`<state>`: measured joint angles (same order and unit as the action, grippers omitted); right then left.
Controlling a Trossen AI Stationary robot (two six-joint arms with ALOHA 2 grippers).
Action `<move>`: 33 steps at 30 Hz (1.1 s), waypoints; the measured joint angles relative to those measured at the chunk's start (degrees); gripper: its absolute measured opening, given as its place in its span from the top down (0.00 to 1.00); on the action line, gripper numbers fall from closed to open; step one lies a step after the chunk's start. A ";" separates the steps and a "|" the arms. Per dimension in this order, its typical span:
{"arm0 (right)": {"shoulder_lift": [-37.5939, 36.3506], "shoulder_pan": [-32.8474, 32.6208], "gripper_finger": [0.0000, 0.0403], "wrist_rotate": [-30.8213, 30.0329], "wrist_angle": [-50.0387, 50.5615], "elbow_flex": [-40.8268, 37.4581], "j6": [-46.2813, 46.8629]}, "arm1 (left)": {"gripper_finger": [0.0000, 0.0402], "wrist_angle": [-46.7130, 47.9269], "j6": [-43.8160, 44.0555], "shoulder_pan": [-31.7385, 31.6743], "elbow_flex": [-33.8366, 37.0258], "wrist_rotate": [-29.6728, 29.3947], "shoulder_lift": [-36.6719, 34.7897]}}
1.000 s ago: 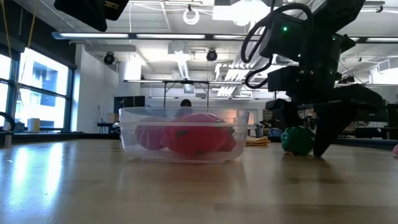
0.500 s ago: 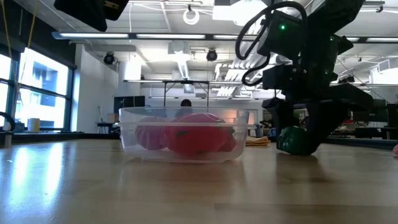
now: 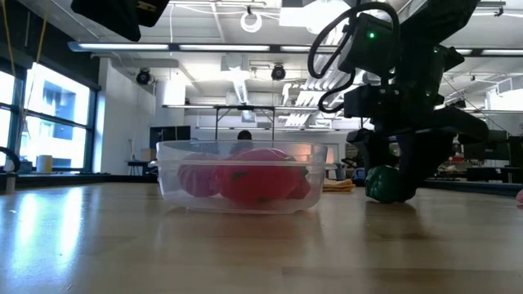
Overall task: Pick and placing Produce into tupperware
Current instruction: Put the green bell pepper into the transparent bin
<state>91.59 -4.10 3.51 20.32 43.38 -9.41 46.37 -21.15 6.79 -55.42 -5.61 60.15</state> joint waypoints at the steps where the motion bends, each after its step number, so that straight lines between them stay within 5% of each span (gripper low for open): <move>1: 0.00 0.00 0.42 0.00 -0.02 0.00 0.45 | 0.99 0.00 0.00 -0.02 0.01 0.00 -0.02; 9: -0.02 0.00 0.42 0.00 3.80 5.03 2.04 | 0.99 0.00 0.00 -0.02 0.02 0.00 -0.01; 21: 0.33 -0.04 0.42 -0.36 11.89 28.68 2.12 | 0.99 0.00 0.00 0.00 0.02 0.00 0.00; 33: 19.53 0.37 0.45 5.57 17.94 46.11 1.61 | 0.99 0.02 0.00 -0.01 0.01 0.00 0.00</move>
<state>111.12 -3.73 9.08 38.26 89.48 -7.81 46.39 -21.15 6.77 -55.41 -5.61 60.16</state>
